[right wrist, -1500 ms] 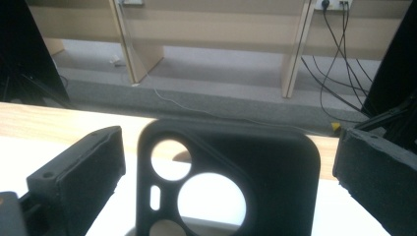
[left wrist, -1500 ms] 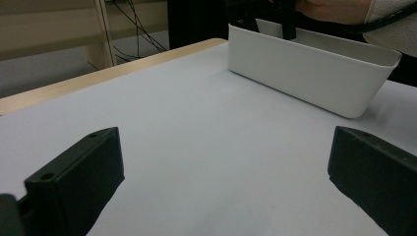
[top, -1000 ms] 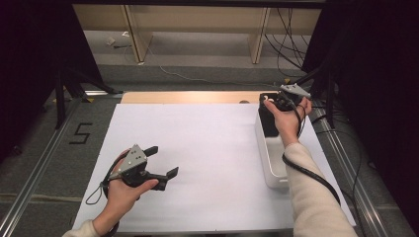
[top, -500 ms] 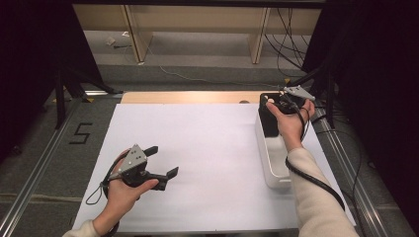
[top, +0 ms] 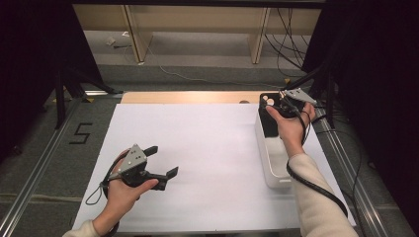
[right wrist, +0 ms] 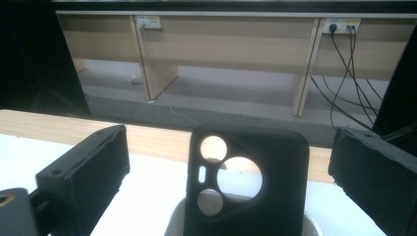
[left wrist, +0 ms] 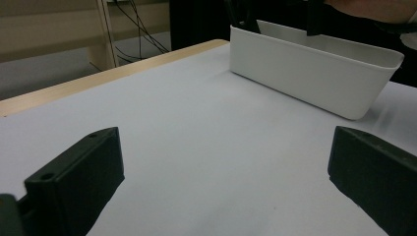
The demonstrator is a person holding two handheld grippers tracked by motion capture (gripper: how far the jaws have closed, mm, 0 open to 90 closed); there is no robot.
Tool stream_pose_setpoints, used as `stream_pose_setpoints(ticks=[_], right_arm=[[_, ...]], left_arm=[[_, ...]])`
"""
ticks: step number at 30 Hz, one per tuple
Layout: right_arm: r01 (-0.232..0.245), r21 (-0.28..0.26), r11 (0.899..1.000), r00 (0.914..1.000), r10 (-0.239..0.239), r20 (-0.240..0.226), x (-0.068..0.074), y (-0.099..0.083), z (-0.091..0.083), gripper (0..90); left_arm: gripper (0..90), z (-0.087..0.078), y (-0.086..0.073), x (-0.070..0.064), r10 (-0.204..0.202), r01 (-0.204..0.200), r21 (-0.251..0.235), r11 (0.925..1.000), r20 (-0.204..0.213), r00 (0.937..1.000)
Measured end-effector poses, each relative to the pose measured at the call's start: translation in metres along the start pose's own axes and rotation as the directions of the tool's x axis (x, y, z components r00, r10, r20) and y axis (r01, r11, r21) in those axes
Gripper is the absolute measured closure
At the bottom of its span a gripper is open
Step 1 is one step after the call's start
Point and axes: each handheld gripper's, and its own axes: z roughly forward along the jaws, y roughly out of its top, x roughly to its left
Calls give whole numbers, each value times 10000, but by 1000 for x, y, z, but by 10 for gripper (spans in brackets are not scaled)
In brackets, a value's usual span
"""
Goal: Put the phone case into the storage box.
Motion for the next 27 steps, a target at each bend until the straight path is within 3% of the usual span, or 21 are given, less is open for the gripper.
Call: stream_pose_setpoints(ticks=[27], right_arm=[[188, -311, 9993, 9963, -214, -835, 20, 1, -24, 49]], left_arm=[[0, 0, 0, 0, 16, -16, 19, 10000, -33, 10000]])
